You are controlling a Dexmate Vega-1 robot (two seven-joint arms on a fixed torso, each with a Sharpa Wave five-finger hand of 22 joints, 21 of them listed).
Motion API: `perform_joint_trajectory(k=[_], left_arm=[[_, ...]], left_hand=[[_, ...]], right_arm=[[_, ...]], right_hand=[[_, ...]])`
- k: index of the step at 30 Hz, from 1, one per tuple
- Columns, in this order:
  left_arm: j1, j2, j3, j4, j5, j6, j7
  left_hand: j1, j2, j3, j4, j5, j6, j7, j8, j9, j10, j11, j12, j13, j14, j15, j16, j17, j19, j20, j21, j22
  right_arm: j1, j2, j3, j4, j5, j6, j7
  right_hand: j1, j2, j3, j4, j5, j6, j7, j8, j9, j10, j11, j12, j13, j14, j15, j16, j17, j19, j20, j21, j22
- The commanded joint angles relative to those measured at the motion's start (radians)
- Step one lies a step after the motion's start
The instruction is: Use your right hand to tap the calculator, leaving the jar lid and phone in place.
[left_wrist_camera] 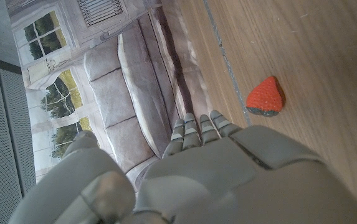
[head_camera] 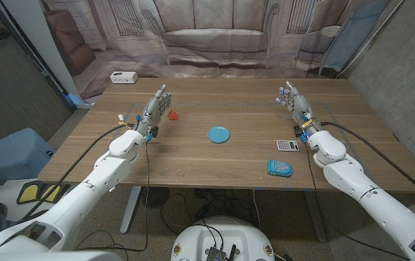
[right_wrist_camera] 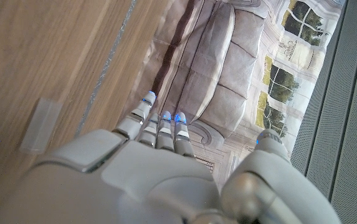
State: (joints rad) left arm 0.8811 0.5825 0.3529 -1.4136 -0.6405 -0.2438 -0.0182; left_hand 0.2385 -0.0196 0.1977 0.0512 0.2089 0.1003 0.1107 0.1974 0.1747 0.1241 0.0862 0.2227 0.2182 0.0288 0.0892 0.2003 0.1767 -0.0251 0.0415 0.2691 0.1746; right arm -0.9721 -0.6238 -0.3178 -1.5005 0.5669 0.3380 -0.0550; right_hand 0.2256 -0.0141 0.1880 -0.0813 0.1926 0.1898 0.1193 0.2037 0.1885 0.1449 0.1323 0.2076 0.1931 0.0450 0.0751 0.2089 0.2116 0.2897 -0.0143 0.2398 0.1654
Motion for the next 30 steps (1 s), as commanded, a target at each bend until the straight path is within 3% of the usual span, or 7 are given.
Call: perform_joint_trajectory(k=[1,5,10,19,30], left_arm=[[-0.003,-0.023,0.000,-0.017,0.015,-0.040,0.023],[0.010,-0.012,-0.001,-0.046,0.048,-0.034,0.067],[0.024,-0.002,-0.001,-0.087,0.063,-0.007,0.101],[0.072,0.026,-0.025,-0.163,0.047,0.018,0.126],[0.076,0.046,-0.042,-0.154,0.033,0.015,0.104]], left_hand=[[0.005,0.007,0.005,-0.003,-0.004,0.022,-0.004,0.007,0.003,0.017,-0.002,0.007,0.000,0.017,0.000,0.005,0.003,0.009,0.003,-0.005,0.002],[0.006,0.006,0.003,-0.006,-0.006,0.033,-0.005,0.008,0.004,0.031,-0.013,0.010,-0.003,0.031,-0.002,0.007,0.003,0.019,0.004,-0.006,0.002],[0.006,0.005,0.001,-0.008,-0.007,0.052,-0.003,0.011,0.004,0.041,-0.004,0.012,-0.007,0.042,-0.005,0.007,0.003,0.028,0.006,-0.008,0.002],[0.006,0.004,0.000,-0.010,-0.008,0.058,-0.004,0.011,0.004,0.048,-0.003,0.013,-0.009,0.049,-0.004,0.007,0.003,0.033,0.011,-0.011,0.002],[0.006,0.004,-0.002,-0.012,-0.009,0.064,-0.002,0.009,0.004,0.057,-0.002,0.015,-0.011,0.061,-0.005,0.007,0.003,0.043,0.013,-0.013,0.002]], right_arm=[[-0.085,-0.055,0.055,-0.075,0.039,0.023,0.022],[-0.114,-0.081,0.074,-0.095,0.045,0.034,0.041],[-0.145,-0.088,0.101,-0.108,0.068,0.066,0.060],[-0.210,-0.091,0.122,-0.174,0.055,0.064,0.014],[-0.309,-0.109,0.153,-0.268,-0.004,0.058,-0.058]], right_hand=[[0.008,0.007,0.006,-0.003,0.003,0.009,0.001,0.005,0.002,0.012,0.001,0.005,0.004,0.005,0.004,0.009,0.003,0.010,0.001,-0.002,0.005],[0.006,0.007,0.004,-0.003,0.002,0.013,0.001,0.006,0.002,0.016,0.002,0.006,0.004,0.008,0.006,0.010,0.003,0.011,0.002,-0.004,0.005],[0.003,0.007,0.003,-0.002,0.001,0.017,0.000,0.007,0.002,0.020,0.004,0.007,0.004,0.007,0.006,0.009,0.004,0.011,0.003,-0.006,0.005],[0.000,0.008,0.001,-0.002,0.001,0.028,-0.002,0.009,0.003,0.028,0.002,0.009,0.004,0.015,0.007,0.012,0.004,0.018,0.005,-0.007,0.005],[0.003,0.011,0.001,-0.005,0.001,0.038,-0.008,0.010,0.003,0.027,-0.001,0.006,0.004,0.032,0.008,0.017,0.004,0.031,0.010,-0.009,0.005]])
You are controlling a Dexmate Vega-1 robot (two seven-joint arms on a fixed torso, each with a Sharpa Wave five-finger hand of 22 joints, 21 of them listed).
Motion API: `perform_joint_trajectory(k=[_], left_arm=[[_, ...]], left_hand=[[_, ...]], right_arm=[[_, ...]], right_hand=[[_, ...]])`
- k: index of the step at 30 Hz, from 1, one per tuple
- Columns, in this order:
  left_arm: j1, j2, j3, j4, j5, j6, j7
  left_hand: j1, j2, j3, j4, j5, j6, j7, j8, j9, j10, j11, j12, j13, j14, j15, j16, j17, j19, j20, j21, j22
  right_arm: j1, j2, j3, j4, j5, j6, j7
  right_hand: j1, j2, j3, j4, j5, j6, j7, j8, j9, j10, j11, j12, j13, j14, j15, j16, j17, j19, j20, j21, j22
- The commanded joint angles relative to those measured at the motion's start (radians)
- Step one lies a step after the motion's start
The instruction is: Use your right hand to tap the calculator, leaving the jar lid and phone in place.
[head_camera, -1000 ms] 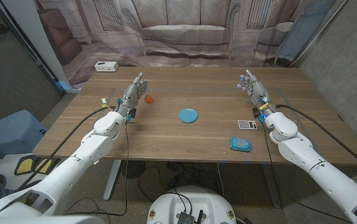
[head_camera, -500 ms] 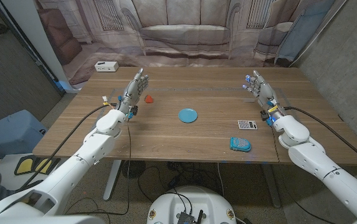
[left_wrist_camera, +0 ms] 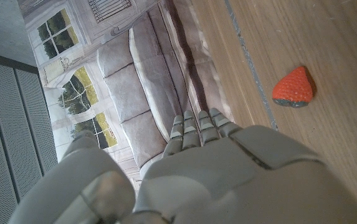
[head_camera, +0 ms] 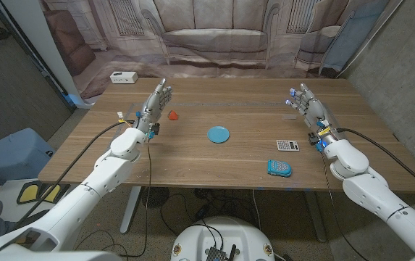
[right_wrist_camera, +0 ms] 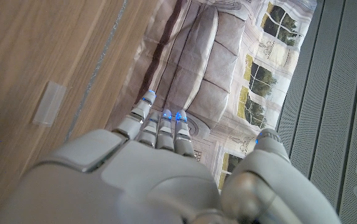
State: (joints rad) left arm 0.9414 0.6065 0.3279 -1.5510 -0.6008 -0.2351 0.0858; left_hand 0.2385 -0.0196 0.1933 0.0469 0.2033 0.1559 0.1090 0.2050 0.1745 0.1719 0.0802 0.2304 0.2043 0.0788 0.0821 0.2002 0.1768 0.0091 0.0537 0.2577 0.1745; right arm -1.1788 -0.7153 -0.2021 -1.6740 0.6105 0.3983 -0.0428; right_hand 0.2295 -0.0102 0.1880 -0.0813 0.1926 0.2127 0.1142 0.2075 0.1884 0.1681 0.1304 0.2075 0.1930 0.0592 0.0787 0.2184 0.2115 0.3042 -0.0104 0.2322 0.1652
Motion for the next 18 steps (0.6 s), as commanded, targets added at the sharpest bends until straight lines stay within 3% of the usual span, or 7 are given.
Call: perform_joint_trajectory(k=[1,7,11,18], left_arm=[[0.015,0.023,-0.017,-0.015,-0.006,0.008,-0.001],[0.013,0.012,-0.017,-0.001,-0.007,-0.006,-0.003],[0.007,0.010,-0.013,0.003,-0.010,0.005,-0.004],[-0.007,0.010,-0.004,0.014,-0.015,0.013,-0.026]], left_hand=[[0.006,0.004,0.002,-0.008,-0.004,0.009,0.000,0.001,0.004,0.011,0.003,0.007,0.003,0.010,0.003,0.007,0.003,0.010,0.001,-0.001,0.003],[0.005,0.005,0.002,-0.009,-0.004,0.015,0.000,0.001,0.005,0.018,0.004,0.009,0.001,0.015,0.004,0.006,0.003,0.005,0.004,-0.007,0.003],[0.005,0.006,0.000,-0.012,-0.005,0.036,0.004,0.003,0.005,0.033,0.010,0.010,-0.002,0.036,0.007,0.007,0.003,0.035,-0.022,-0.004,0.003],[0.005,0.007,-0.001,-0.013,-0.006,0.036,0.006,0.001,0.005,0.033,0.009,0.009,-0.003,0.035,0.008,0.004,0.003,0.033,-0.017,-0.008,0.003]], right_arm=[[-0.113,-0.017,0.043,-0.104,-0.054,-0.002,-0.082],[-0.179,-0.021,0.074,-0.151,-0.071,0.006,-0.107],[-0.226,-0.030,0.099,-0.182,-0.080,0.003,-0.118],[-0.291,-0.022,0.133,-0.216,-0.091,0.008,-0.132]], right_hand=[[0.000,0.007,0.001,-0.006,0.001,0.020,-0.007,0.008,0.003,0.011,-0.001,0.008,0.004,0.026,0.001,0.010,0.004,0.026,0.004,0.001,0.006],[0.004,0.006,0.000,-0.010,0.001,0.028,-0.006,0.009,0.003,0.018,-0.002,0.009,0.003,0.036,-0.005,0.011,0.002,0.038,0.003,0.001,0.006],[0.005,0.007,0.000,-0.011,0.001,0.028,-0.003,0.007,0.003,0.020,-0.001,0.009,0.003,0.035,0.000,0.010,0.002,0.038,0.003,0.000,0.006],[0.005,0.009,0.000,-0.011,0.001,0.028,0.000,0.006,0.003,0.022,0.003,0.009,0.003,0.035,0.003,0.010,0.003,0.039,0.004,-0.003,0.006]])
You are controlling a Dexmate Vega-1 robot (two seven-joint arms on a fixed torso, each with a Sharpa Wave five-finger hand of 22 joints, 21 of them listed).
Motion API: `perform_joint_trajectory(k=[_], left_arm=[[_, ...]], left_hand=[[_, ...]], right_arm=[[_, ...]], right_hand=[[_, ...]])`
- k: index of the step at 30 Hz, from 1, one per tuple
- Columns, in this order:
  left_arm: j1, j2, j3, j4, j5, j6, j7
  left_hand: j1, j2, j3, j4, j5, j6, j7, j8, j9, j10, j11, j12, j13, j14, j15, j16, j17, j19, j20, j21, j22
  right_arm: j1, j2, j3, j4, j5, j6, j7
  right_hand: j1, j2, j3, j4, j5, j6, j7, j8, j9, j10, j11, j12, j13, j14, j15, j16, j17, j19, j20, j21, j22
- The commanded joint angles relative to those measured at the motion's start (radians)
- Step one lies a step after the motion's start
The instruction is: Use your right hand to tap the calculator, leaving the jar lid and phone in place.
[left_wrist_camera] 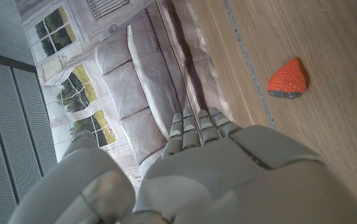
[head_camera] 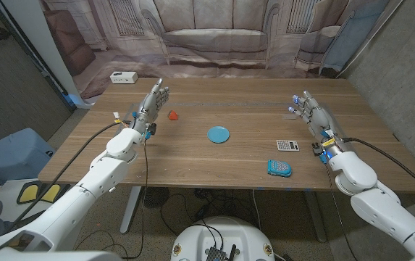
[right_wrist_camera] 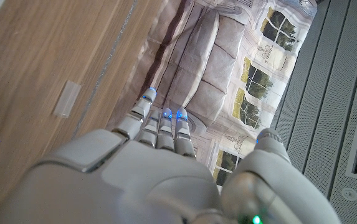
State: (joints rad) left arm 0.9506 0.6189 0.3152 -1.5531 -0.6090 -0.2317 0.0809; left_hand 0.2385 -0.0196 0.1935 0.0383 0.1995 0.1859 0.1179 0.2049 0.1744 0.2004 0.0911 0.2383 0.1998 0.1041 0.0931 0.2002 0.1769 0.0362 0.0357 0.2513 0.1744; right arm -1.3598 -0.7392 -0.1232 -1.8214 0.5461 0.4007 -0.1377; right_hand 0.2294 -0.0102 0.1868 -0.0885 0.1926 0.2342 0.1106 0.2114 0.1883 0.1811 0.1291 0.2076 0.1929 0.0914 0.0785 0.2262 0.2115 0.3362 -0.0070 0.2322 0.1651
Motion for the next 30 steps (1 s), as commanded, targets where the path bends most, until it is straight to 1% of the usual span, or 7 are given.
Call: perform_joint_trajectory(k=[1,7,11,16,19,27,30], left_arm=[[-0.018,-0.007,0.010,0.016,-0.006,0.011,-0.015],[-0.029,-0.008,0.017,0.023,-0.003,0.015,-0.022],[-0.041,-0.012,0.026,0.029,0.000,0.020,-0.029],[-0.057,-0.018,0.041,0.042,0.003,0.029,-0.044],[-0.067,-0.025,0.049,0.049,0.007,0.029,-0.045],[-0.085,-0.031,0.060,0.053,0.019,0.038,-0.043],[-0.094,-0.032,0.066,0.056,0.020,0.048,-0.046]], left_hand=[[0.006,0.007,-0.001,-0.005,-0.002,0.006,-0.003,0.000,0.005,0.004,-0.002,0.000,0.002,0.008,-0.004,0.003,0.003,0.005,0.003,-0.003,0.003],[0.006,0.008,-0.001,-0.006,-0.002,0.005,-0.003,-0.003,0.005,0.000,0.000,-0.003,0.001,-0.002,-0.005,-0.003,0.003,0.001,0.008,-0.008,0.003],[0.006,0.009,-0.001,-0.006,-0.002,0.005,-0.003,-0.003,0.005,0.000,0.000,-0.003,0.001,-0.002,-0.004,-0.003,0.003,0.001,0.008,-0.010,0.003],[0.006,0.010,-0.001,-0.007,-0.002,0.006,-0.004,-0.004,0.005,0.001,0.001,-0.004,0.001,-0.002,-0.005,-0.004,0.003,0.000,0.009,-0.012,0.003],[0.006,0.011,-0.001,-0.008,-0.002,0.006,-0.003,-0.005,0.005,0.001,0.000,-0.004,0.000,-0.003,-0.004,-0.005,0.003,0.000,0.010,-0.014,0.003],[0.006,0.013,-0.002,-0.009,-0.002,0.007,-0.004,-0.006,0.006,0.001,-0.001,-0.006,0.000,-0.003,-0.003,-0.007,0.003,-0.002,0.010,-0.018,0.004],[0.006,0.013,-0.002,-0.009,-0.002,0.008,-0.004,-0.007,0.006,0.001,0.001,-0.006,0.000,-0.002,-0.004,-0.007,0.003,-0.002,0.010,-0.019,0.004]], right_arm=[[-0.117,0.004,0.058,-0.069,-0.034,0.013,-0.037],[-0.166,0.026,0.089,-0.092,-0.066,0.030,-0.063],[-0.193,0.032,0.107,-0.104,-0.077,0.032,-0.062],[-0.216,0.043,0.120,-0.105,-0.080,0.043,-0.047],[-0.238,0.057,0.130,-0.112,-0.085,0.050,-0.052],[-0.269,0.084,0.147,-0.117,-0.107,0.065,-0.054],[-0.271,0.084,0.152,-0.111,-0.120,0.068,-0.046]], right_hand=[[0.005,0.009,0.001,-0.004,0.001,0.007,0.004,0.002,0.003,0.010,0.006,0.009,0.003,0.003,0.003,0.002,0.003,0.008,0.001,-0.003,0.006],[0.006,0.009,0.001,-0.005,0.001,0.008,0.004,0.001,0.003,0.014,0.004,0.009,0.003,0.005,0.003,0.002,0.002,0.010,0.002,-0.004,0.006],[0.006,0.009,0.001,-0.006,0.001,0.010,0.002,0.002,0.003,0.015,0.004,0.009,0.003,0.008,0.002,0.002,0.002,0.011,0.003,-0.005,0.006],[0.007,0.011,0.001,-0.007,0.001,0.011,0.002,0.001,0.003,0.019,0.003,0.009,0.003,0.015,0.000,0.004,0.002,0.024,0.002,-0.003,0.006],[0.007,0.011,0.001,-0.007,0.001,0.012,0.002,0.000,0.003,0.020,0.003,0.009,0.003,0.018,0.000,0.004,0.002,0.028,0.002,-0.003,0.006],[0.006,0.011,0.000,-0.008,0.000,0.013,0.000,0.000,0.003,0.026,0.004,0.010,0.003,0.022,0.002,0.005,0.002,0.030,0.003,-0.004,0.006],[0.006,0.011,0.000,-0.008,0.000,0.014,-0.001,0.000,0.003,0.029,0.003,0.011,0.003,0.023,0.002,0.004,0.002,0.032,0.004,-0.005,0.006]])
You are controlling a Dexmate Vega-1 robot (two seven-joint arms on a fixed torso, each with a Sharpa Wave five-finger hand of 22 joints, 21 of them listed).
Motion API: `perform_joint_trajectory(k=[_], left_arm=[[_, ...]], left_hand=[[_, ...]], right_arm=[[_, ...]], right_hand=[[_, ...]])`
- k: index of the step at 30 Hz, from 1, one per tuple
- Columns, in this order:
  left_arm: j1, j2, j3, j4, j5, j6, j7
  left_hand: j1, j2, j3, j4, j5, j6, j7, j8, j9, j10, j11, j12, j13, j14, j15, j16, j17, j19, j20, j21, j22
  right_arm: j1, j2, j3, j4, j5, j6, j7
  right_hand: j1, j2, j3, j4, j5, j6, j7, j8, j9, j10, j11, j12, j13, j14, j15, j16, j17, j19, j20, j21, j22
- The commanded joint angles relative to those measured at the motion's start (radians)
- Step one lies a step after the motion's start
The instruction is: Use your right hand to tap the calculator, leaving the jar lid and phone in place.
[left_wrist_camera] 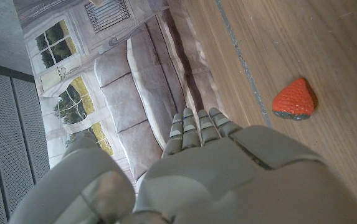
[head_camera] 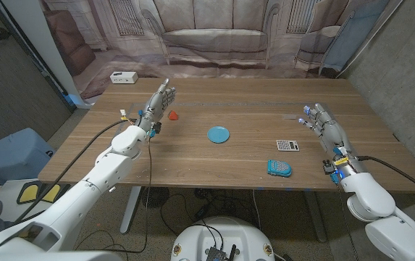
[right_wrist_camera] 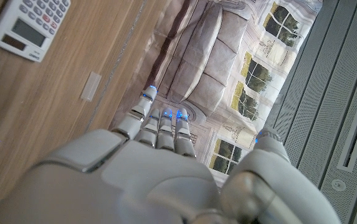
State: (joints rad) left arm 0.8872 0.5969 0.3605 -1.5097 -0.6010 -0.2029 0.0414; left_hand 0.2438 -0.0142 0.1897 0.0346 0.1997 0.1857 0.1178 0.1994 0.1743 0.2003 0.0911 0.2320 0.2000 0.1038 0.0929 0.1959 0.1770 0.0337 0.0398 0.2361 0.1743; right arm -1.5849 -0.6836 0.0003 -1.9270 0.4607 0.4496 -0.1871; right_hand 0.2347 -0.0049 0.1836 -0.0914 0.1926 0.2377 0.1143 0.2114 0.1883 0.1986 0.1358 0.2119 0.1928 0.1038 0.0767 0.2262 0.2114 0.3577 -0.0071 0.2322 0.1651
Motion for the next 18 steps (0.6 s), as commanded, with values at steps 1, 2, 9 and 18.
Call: perform_joint_trajectory(k=[1,2,9,18], left_arm=[[-0.034,-0.011,0.022,0.014,0.010,0.020,-0.010],[-0.035,-0.013,0.022,0.016,0.007,0.021,-0.013],[-0.045,-0.015,0.029,0.022,0.010,0.026,-0.018],[-0.051,-0.012,0.032,0.015,0.018,0.020,-0.023]], left_hand=[[0.001,0.008,0.002,-0.006,-0.003,0.008,-0.004,-0.001,0.006,0.002,0.002,0.000,0.000,-0.003,-0.004,-0.003,0.003,0.000,0.006,-0.004,0.004],[0.001,0.008,0.002,-0.006,-0.003,0.008,-0.003,-0.002,0.006,0.002,-0.002,0.000,0.000,-0.002,-0.004,-0.003,0.003,0.001,0.007,-0.005,0.004],[0.001,0.009,0.002,-0.007,-0.003,0.011,-0.005,-0.001,0.006,0.003,-0.002,-0.001,-0.001,-0.001,-0.004,-0.003,0.003,0.000,0.007,-0.007,0.004],[0.001,0.010,0.001,-0.008,-0.003,0.015,-0.005,-0.001,0.006,0.008,0.000,0.000,-0.001,0.002,-0.004,-0.002,0.003,0.000,0.007,-0.010,0.004]], right_arm=[[-0.047,0.026,0.030,-0.002,-0.044,0.018,0.005],[-0.046,0.025,0.032,0.001,-0.056,0.019,0.005],[-0.049,0.028,0.041,-0.007,-0.159,-0.009,-0.036],[-0.069,0.046,0.067,-0.043,-0.316,-0.065,-0.119]], right_hand=[[0.000,0.006,0.003,-0.005,0.000,0.011,-0.005,0.000,0.003,0.011,-0.004,0.006,0.003,0.011,0.003,0.005,0.002,0.011,0.004,-0.005,0.006],[0.000,0.006,0.003,-0.005,0.000,0.010,-0.005,-0.001,0.003,0.011,-0.004,0.006,0.003,0.012,0.003,0.005,0.002,0.011,0.004,-0.005,0.006],[-0.004,0.001,-0.001,-0.005,-0.001,0.011,-0.012,-0.002,0.003,0.013,-0.006,0.005,0.003,0.013,0.000,0.004,0.002,0.015,0.004,-0.007,0.006],[-0.005,-0.002,-0.003,-0.006,-0.001,0.016,-0.019,-0.001,0.003,0.017,-0.008,0.005,0.003,0.018,-0.004,0.004,0.002,0.017,0.005,-0.009,0.006]])
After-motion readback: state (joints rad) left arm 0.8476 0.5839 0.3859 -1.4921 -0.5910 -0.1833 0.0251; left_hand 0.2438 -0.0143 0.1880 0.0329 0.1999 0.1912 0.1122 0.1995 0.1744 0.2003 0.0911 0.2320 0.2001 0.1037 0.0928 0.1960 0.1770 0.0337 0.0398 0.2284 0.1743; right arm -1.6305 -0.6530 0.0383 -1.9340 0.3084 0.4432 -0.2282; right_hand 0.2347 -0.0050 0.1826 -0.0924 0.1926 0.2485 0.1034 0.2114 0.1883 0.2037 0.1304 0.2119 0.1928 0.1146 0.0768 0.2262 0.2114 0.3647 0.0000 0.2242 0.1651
